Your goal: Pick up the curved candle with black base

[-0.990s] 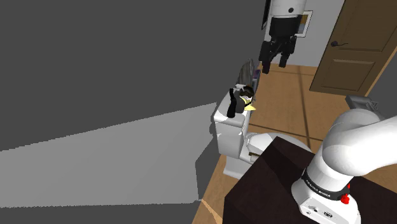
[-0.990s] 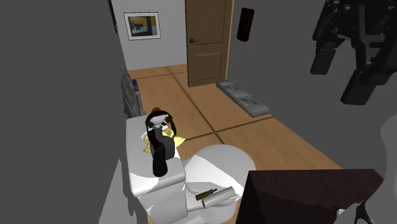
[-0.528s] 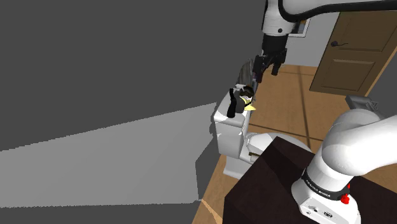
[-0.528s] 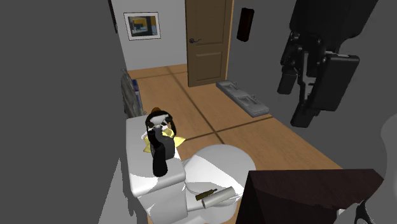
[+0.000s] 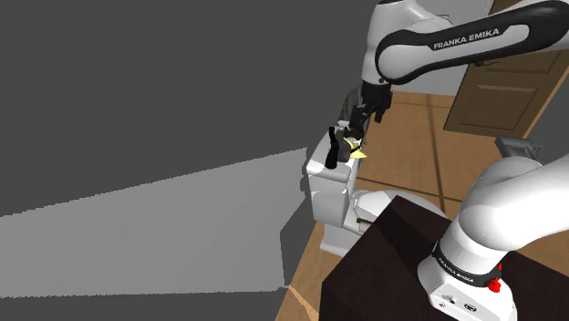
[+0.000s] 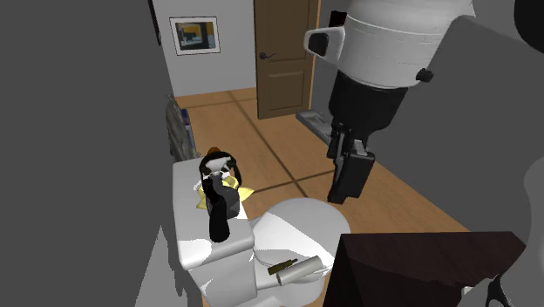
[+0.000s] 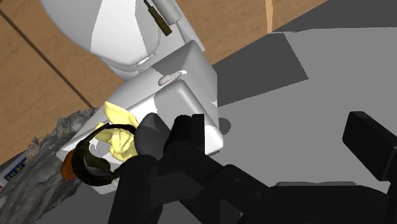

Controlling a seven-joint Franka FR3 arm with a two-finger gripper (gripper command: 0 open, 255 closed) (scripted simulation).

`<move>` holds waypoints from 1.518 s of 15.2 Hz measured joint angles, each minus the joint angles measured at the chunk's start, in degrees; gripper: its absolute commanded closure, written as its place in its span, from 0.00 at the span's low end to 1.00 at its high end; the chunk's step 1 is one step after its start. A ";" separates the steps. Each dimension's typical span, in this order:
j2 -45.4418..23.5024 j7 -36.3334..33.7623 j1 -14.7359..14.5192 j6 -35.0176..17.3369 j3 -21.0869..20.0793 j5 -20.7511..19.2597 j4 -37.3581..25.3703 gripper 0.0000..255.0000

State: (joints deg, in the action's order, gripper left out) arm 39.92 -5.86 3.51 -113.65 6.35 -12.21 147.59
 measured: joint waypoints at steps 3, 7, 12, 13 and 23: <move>-4.45 -0.36 0.96 -7.50 0.61 -2.54 1.26 0.00; -12.27 -1.61 2.57 -18.30 1.34 -6.35 1.85 0.00; -23.79 -4.12 5.47 -31.13 2.16 -12.33 -0.13 0.00; -25.49 -4.56 6.11 -33.04 2.36 -13.60 -0.63 0.00; -49.44 -16.98 10.13 -49.44 4.73 -30.85 -14.86 0.00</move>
State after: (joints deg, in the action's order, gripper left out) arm -9.52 -22.84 13.63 -163.09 11.08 -43.06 132.73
